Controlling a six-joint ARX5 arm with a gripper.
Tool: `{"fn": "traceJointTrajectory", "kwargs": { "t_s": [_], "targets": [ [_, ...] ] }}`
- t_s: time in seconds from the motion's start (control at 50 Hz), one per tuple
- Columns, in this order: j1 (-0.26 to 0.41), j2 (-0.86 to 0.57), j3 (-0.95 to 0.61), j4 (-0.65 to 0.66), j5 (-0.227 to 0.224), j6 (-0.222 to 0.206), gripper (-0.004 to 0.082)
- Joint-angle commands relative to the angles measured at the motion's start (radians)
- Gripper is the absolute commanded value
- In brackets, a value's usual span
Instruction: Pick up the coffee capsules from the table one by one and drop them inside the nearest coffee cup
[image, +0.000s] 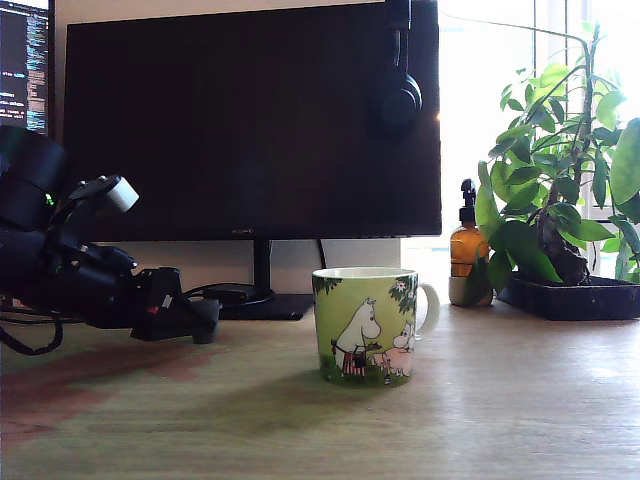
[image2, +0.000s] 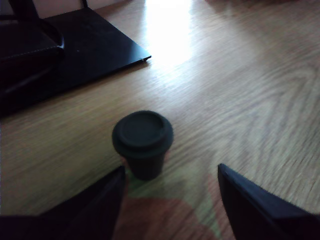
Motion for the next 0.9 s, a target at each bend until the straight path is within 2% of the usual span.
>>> {"fn": "traceJointTrajectory", "kwargs": {
  "t_s": [0.0,0.68,0.88],
  "targets": [
    [-0.003,0.022,0.017,0.005,-0.001,0.004,0.0536],
    [-0.026,0.134,0.151,-0.060,0.000,-0.002,0.0535],
    [-0.034,0.138,0.156,-0.060,-0.012,-0.005,0.0506]
  ]
}}
